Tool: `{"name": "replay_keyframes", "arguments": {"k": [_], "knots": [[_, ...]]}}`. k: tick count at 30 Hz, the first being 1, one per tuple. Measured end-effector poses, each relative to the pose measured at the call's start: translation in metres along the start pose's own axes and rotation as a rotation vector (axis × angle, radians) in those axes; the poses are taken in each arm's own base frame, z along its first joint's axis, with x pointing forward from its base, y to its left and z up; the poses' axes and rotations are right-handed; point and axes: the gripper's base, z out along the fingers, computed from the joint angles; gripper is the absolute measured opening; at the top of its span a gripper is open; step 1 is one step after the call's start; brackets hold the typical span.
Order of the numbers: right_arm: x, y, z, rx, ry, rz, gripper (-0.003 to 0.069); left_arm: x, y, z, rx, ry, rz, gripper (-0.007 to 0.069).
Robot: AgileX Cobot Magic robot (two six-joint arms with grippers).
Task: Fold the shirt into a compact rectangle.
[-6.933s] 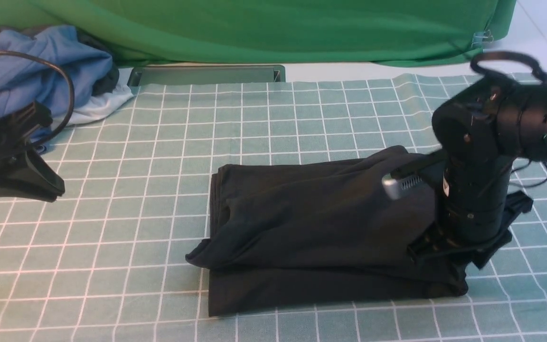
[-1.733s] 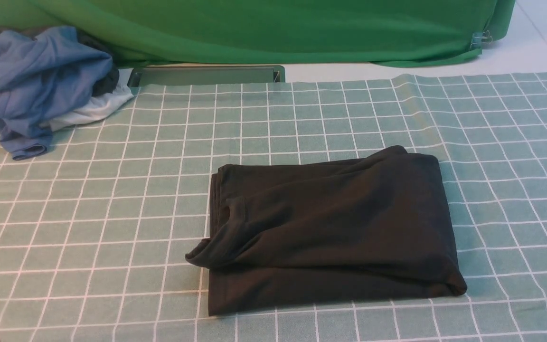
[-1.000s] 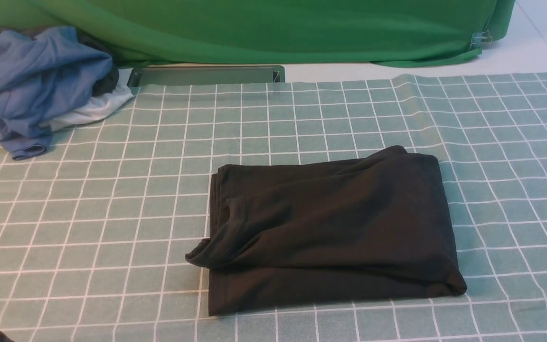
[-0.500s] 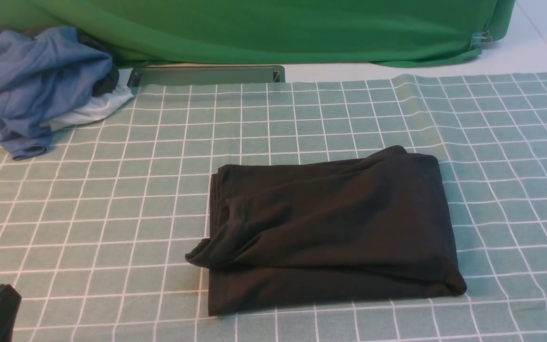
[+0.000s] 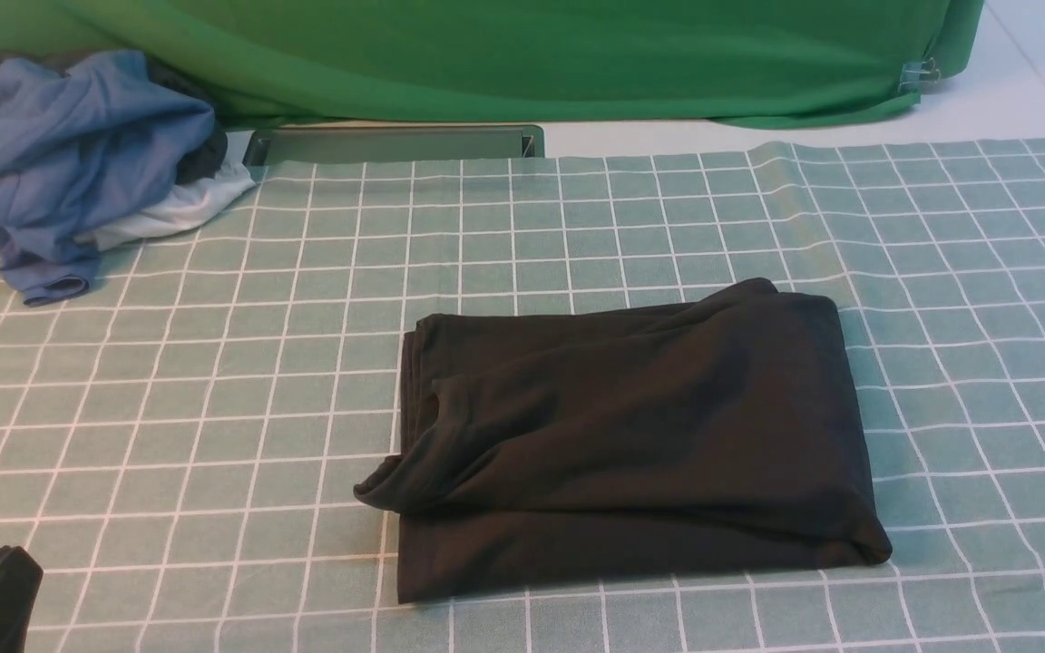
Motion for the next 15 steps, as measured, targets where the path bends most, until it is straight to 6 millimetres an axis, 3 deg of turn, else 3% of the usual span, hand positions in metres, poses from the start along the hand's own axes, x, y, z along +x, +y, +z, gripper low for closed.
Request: {"name": "replay_keyframes", "arguments": {"k": [15], "knots": [[0.0, 0.0, 0.0, 0.0, 0.0, 0.0, 0.024, 0.0, 0.0002, 0.0, -0.002, 0.0, 0.01, 0.0035]]}}
